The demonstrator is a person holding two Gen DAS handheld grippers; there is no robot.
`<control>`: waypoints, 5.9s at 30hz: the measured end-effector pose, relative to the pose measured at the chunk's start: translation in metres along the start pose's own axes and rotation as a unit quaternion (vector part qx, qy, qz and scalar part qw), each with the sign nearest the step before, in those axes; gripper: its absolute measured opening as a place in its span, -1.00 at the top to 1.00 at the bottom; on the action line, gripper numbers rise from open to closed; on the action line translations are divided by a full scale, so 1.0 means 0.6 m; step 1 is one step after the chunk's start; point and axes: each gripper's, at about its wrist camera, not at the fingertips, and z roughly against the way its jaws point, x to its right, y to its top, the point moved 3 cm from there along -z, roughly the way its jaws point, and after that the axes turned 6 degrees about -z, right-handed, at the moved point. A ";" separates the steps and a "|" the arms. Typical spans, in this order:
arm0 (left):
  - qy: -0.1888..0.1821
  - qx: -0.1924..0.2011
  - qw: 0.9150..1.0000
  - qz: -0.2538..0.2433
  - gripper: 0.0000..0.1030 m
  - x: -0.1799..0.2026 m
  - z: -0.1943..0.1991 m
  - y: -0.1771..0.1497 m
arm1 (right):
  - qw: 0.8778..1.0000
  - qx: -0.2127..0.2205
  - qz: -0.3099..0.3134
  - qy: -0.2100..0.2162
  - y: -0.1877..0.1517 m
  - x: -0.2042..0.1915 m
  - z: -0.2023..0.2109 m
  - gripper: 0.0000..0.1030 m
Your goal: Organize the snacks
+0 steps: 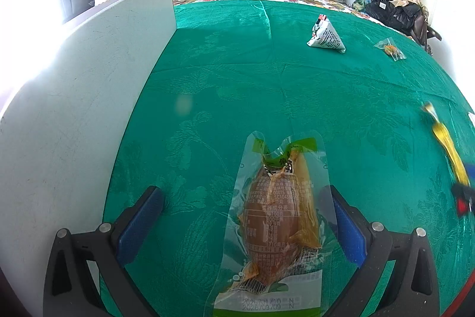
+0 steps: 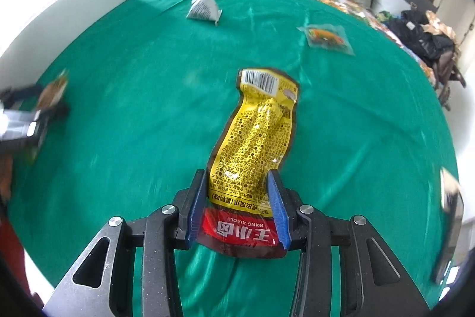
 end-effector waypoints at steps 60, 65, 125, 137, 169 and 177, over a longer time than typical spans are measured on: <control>0.001 0.000 1.000 0.000 -1.00 -0.002 0.000 -0.002 | 0.994 0.063 -0.089 0.013 -0.047 0.041 0.004 -0.79; -0.013 -0.034 0.999 -0.009 -1.00 -0.002 -0.001 0.003 | 0.996 0.021 -0.089 0.016 -0.028 0.039 -0.002 -0.79; -0.008 0.083 0.983 0.163 -0.89 -0.242 0.321 0.013 | 0.997 0.020 -0.028 0.076 0.125 -0.103 -0.009 -0.41; -0.119 -0.001 0.992 -0.046 -0.97 0.151 0.142 0.027 | 0.988 0.050 -0.143 -0.040 -0.007 0.187 -0.025 -0.51; -0.034 0.003 0.998 -0.043 -1.00 0.158 0.010 -0.004 | 0.984 0.054 -0.163 -0.045 -0.021 0.188 -0.023 -0.62; -0.034 0.003 0.998 -0.043 -1.00 0.158 0.009 -0.004 | 0.984 0.054 -0.163 -0.045 -0.021 0.188 -0.023 -0.62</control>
